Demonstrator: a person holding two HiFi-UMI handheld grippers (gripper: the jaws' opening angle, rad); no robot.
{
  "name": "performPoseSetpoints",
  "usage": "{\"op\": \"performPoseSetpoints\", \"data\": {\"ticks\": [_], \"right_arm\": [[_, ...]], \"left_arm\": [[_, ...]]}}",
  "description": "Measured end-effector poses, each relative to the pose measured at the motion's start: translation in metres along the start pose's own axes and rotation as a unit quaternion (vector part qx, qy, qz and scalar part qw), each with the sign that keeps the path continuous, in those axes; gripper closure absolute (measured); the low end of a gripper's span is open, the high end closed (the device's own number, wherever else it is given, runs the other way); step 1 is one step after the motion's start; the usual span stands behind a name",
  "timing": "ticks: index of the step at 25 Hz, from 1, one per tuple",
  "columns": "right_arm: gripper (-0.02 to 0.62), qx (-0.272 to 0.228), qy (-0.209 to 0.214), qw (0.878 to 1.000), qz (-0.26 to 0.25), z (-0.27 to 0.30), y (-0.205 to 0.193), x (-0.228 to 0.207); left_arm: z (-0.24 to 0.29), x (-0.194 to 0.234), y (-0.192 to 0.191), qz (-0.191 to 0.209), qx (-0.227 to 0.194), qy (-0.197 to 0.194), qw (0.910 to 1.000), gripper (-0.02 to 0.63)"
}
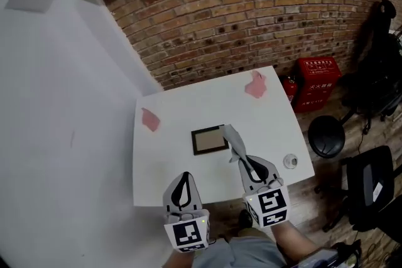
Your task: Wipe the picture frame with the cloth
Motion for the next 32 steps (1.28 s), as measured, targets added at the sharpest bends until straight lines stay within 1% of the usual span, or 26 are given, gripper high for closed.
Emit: {"op": "performPoseSetpoints", "data": {"ticks": [7, 11, 15, 20, 26, 32], "right_arm": [[0.557, -0.012, 0.026, 0.999, -0.016, 0.034, 0.023, 0.002], [0.555, -0.004, 0.042, 0.999, -0.022, 0.06, 0.03, 0.015], [0.555, 0.015, 0.05, 0.998, -0.026, 0.086, 0.025, 0.025], [0.555, 0.051, 0.064, 0.996, -0.019, 0.126, 0.002, 0.044], [0.555, 0.1, 0.087, 0.991, -0.003, 0.165, -0.039, 0.071], [0.555, 0.145, 0.117, 0.982, 0.028, 0.188, -0.081, 0.099]], "left_arm": [[0.011, 0.02, 0.014, -0.016, -0.004, 0.03, 0.9994, 0.597], [0.021, 0.041, 0.012, -0.046, 0.008, 0.042, 0.998, 0.598], [0.041, 0.065, 0.001, -0.035, 0.007, 0.036, 0.9987, 0.597], [0.071, 0.089, -0.018, -0.068, 0.039, 0.032, 0.9964, 0.597], [0.102, 0.111, -0.059, -0.082, 0.078, 0.019, 0.9934, 0.597], [0.12, 0.123, -0.106, -0.095, 0.125, 0.009, 0.9876, 0.597]]}}
Point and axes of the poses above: the fingertips, and each gripper's own axes: z forward along the fingers, x to its left, y out of its top, the point moved 3 cm from there along -z, backward along the fingers, and after that the axes turned 11 degrees about -z, right-handed, at the moved point
